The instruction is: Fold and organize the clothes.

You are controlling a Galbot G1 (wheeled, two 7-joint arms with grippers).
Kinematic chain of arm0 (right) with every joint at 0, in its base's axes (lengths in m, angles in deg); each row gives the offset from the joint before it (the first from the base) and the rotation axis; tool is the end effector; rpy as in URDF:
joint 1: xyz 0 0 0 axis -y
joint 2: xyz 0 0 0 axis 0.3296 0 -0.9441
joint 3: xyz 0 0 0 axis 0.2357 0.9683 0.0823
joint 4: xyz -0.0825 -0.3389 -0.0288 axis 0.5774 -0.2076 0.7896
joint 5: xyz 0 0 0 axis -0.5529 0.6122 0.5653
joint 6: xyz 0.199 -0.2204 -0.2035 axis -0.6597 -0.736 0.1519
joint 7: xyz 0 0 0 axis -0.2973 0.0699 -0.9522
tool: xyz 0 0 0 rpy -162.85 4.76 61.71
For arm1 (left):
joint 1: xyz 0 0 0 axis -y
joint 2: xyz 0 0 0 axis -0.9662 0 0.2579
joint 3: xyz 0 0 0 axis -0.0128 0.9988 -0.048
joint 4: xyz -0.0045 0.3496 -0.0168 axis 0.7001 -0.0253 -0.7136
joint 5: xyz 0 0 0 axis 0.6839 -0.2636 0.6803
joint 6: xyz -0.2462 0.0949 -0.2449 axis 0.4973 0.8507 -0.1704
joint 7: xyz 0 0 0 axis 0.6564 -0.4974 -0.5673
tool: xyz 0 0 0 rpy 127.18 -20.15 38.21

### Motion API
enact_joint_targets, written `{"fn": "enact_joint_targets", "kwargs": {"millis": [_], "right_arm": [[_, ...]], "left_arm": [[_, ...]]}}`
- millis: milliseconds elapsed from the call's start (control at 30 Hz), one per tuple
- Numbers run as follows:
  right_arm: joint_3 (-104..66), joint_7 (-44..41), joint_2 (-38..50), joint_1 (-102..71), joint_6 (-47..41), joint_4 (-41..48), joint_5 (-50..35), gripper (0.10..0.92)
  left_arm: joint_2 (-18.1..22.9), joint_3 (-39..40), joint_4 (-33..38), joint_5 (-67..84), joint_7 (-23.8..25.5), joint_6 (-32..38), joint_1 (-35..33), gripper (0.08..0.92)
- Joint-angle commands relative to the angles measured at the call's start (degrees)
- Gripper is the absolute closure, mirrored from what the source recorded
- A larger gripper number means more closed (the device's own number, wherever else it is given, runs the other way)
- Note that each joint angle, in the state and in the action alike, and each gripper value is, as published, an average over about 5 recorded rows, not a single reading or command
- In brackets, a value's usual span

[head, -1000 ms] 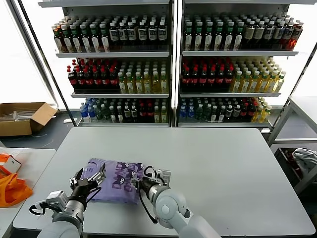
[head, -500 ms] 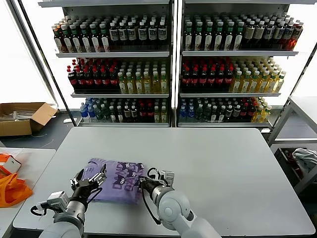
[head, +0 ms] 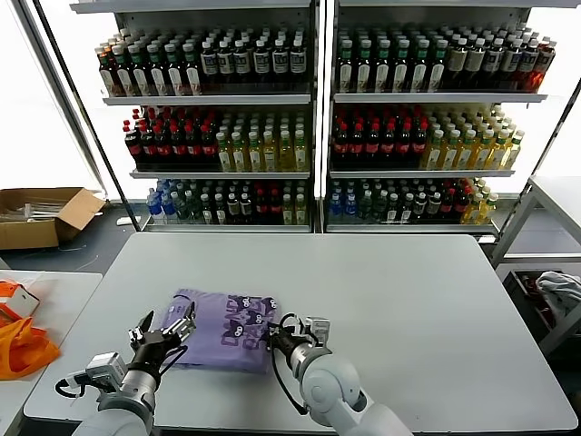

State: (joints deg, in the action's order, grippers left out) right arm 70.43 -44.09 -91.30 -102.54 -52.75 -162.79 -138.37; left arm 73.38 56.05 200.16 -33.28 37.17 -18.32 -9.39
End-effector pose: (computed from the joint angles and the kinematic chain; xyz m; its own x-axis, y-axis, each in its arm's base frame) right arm 0.3147 0.1431 -0.2724 -0.7077 -0.4369 0.5552 -0.2372 0.8872 0.3957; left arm 0.2084 0.0467 -0.2273 -0.9446 -0.0405 0.3257 -0.1045 0.9778 -0.1815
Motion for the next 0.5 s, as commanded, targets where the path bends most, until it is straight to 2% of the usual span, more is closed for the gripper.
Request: {"fn": "enact_joint_targets", "kwargs": {"millis": [33, 500], "right_arm": [[-8.61, -2.81, 10.16, -0.50, -0.03, -2.52, 2.26, 0.918], [-16.97, -5.96, 15.07, -6.95, 0.00, -3.08, 5.77, 0.918]], "left_arm": [[1.12, 1.53, -0.39, -0.71, 0.11, 0.05, 1.27, 0.177], [1.90, 3.09, -0.21, -1.76, 0.51, 0.19, 1.30, 0.177]]}}
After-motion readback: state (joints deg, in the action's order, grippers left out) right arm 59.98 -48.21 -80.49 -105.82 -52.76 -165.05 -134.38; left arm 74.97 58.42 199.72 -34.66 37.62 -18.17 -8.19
